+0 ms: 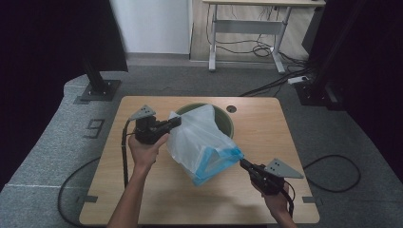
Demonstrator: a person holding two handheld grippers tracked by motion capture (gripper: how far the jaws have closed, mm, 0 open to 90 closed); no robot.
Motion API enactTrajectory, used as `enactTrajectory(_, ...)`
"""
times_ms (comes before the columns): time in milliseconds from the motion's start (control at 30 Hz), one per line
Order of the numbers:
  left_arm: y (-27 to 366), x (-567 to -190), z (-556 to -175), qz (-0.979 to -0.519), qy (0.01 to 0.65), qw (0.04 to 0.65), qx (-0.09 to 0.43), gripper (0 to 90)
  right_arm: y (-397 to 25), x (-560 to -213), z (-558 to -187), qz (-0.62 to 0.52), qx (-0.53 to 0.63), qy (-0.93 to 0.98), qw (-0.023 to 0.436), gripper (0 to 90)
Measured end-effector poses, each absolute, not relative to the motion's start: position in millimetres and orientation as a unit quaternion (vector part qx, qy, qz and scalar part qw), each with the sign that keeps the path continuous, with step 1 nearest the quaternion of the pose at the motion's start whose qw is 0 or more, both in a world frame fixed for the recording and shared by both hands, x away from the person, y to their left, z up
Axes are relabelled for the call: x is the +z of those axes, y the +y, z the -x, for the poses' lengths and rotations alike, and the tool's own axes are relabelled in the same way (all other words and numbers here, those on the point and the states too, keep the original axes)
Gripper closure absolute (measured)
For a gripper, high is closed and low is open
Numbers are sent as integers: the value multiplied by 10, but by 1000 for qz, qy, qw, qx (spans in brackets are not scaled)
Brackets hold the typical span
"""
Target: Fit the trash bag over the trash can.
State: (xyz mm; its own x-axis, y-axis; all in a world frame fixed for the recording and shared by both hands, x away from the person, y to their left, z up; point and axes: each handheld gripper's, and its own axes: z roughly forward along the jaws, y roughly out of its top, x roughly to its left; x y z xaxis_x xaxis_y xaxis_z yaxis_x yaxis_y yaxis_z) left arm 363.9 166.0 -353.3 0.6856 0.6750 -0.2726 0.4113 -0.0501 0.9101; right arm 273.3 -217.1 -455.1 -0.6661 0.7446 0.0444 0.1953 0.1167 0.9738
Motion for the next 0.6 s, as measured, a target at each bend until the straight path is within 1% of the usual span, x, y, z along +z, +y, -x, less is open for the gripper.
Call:
enactTrajectory(100, 1730, -3547, -3606, -712, 383, 576, 120, 900, -2144, -4571, -2641, -321, 569, 715, 247, 888)
enactTrajectory(367, 1835, -3628, -3589, -708, 393, 575, 117, 900, -2110, -4722, -2568, -321, 558, 726, 244, 886)
enactTrajectory(400, 1832, -3630, -3584, -709, 392, 575, 117, 900, -2123, -4714, -2566, -322, 561, 723, 243, 860)
enactTrajectory(500, 1818, -3630, -3572, -710, 388, 575, 116, 900, -2183, -4629, -2529, -331, 573, 702, 262, 699)
enactTrajectory(600, 1804, -3630, -3567, -711, 387, 576, 116, 900, -2255, -4501, -2459, -334, 586, 684, 277, 631)
